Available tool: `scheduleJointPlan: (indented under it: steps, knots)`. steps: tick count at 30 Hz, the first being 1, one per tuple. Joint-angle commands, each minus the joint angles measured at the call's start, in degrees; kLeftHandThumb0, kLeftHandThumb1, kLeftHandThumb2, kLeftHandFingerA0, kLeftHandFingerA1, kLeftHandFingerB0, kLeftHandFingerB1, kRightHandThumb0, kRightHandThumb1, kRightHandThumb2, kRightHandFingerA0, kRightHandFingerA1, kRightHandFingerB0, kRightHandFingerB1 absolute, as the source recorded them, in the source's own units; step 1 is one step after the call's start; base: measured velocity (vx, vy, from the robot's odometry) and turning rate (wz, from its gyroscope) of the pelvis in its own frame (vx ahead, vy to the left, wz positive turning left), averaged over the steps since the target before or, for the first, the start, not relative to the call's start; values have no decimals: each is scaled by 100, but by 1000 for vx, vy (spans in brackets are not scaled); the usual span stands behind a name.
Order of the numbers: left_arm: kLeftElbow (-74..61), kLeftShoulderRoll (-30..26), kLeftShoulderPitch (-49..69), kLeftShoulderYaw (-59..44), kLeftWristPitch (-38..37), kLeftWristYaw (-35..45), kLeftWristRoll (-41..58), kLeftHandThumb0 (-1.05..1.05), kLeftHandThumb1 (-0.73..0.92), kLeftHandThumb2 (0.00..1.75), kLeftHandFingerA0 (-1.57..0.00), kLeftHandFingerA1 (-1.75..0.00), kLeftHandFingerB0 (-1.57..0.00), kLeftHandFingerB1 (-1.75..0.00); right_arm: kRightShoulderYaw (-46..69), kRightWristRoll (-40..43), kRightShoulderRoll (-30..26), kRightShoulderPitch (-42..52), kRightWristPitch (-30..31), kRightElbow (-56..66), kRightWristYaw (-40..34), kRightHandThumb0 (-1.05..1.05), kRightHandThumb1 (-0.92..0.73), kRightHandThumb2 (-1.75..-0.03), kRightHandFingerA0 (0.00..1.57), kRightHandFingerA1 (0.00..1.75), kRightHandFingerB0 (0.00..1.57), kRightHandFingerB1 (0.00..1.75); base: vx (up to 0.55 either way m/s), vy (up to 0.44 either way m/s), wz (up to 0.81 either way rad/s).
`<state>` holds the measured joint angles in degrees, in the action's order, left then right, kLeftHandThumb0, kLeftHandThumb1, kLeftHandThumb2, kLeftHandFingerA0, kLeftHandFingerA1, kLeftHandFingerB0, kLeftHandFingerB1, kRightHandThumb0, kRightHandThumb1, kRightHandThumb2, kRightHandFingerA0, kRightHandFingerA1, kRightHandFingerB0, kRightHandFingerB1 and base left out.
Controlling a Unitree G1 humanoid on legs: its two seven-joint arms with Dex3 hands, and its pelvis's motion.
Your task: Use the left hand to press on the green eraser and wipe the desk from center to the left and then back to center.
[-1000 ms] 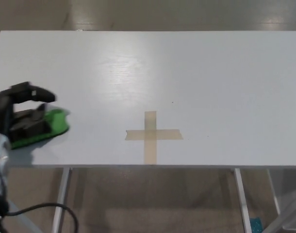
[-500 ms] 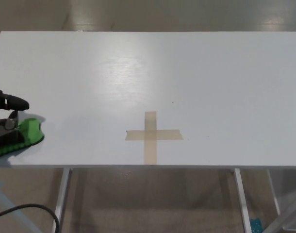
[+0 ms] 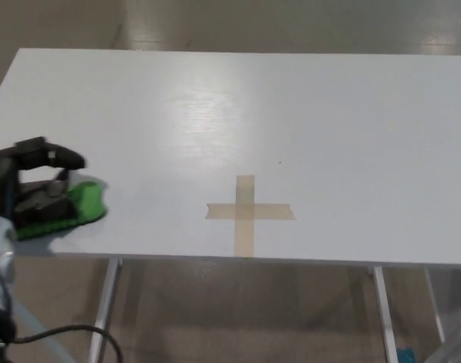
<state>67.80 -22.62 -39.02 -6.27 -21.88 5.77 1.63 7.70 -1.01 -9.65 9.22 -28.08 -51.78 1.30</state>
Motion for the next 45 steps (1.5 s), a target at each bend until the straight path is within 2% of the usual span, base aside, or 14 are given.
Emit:
scheduleJointPlan:
  steps: [1, 5, 20, 30, 36, 37, 38, 39, 40, 41, 42, 43, 45]
  knots:
    - [-168, 600, 250, 504, 129, -38, -460, -16, 73, 84, -106, -127, -82, -125, -1, 17, 8, 17, 21, -17, -19, -38, -76, -63, 70, 54, 53, 37, 0, 0, 0]
    - [-438, 899, 236, 753, 228, -71, -513, -16, 76, 83, -101, -129, -78, -126, 2, 40, 13, 23, 12, 25, 23, -37, -75, -63, 70, 54, 53, 37, 0, 0, 0]
    - [-1222, 2115, 185, 1300, 859, -122, -543, -14, 72, 85, -101, -131, -79, -129, 13, 103, 17, 61, -58, 129, 183, -38, -75, -63, 70, 54, 53, 37, 0, 0, 0]
    - [-1416, 2540, 170, 1573, 1120, -357, -689, -15, 72, 86, -99, -133, -77, -129, 8, 105, 0, 83, -2, 224, 227, -38, -74, -63, 69, 53, 53, 38, 0, 0, 0]
    - [-1424, 2503, 219, 1488, 1136, -277, -620, -14, 72, 86, -99, -133, -79, -126, 12, 107, 3, 88, 40, 265, 216, -38, -74, -63, 69, 53, 53, 37, 0, 0, 0]
    - [-1463, 2451, 240, 1458, 1156, -286, -611, -21, 83, 65, -106, -105, -84, -46, 14, 108, 0, 88, 36, 240, 223, -38, -74, -63, 69, 52, 53, 37, 0, 0, 0]
    - [-1495, 2417, 254, 1440, 1173, -298, -611, -21, 83, 65, -106, -105, -84, -46, 16, 110, -2, 88, 31, 220, 231, -38, -74, -63, 69, 52, 53, 37, 0, 0, 0]
    - [-1616, 2357, 283, 1437, 1204, -271, -621, -46, 70, 62, -82, -45, -24, -29, 19, 120, 1, 90, 46, 215, 242, -38, -74, -63, 69, 52, 53, 37, 0, 0, 0]
    - [-1706, 2317, 304, 1436, 1226, -248, -630, -46, 70, 62, -82, -45, -24, -29, 20, 126, 4, 92, 57, 215, 250, -38, -74, -63, 69, 52, 53, 37, 0, 0, 0]
    - [-1854, 2251, 308, 1406, 1274, 54, -507, -71, 49, 84, 0, -15, 0, -22, 19, 132, 15, 97, 55, 218, 255, -38, -74, -63, 69, 52, 53, 37, 0, 0, 0]
    - [-1957, 2206, 310, 1382, 1311, 276, -414, -71, 49, 84, 0, -15, 0, -22, 19, 134, 23, 100, 50, 219, 258, -38, -74, -63, 69, 52, 53, 37, 0, 0, 0]
    - [-2139, 2040, 185, 1270, 1450, 977, -83, -85, 52, 83, 0, 0, 0, -16, -5, 90, 16, 102, 16, 201, 234, -38, -74, -63, 69, 52, 53, 37, 0, 0, 0]
    - [-2316, 1921, 86, 1164, 1580, 1349, 130, -81, 49, 83, 0, 0, 0, -20, -5, 86, 14, 99, 22, 210, 234, -38, -74, -63, 69, 53, 53, 38, 0, 0, 0]
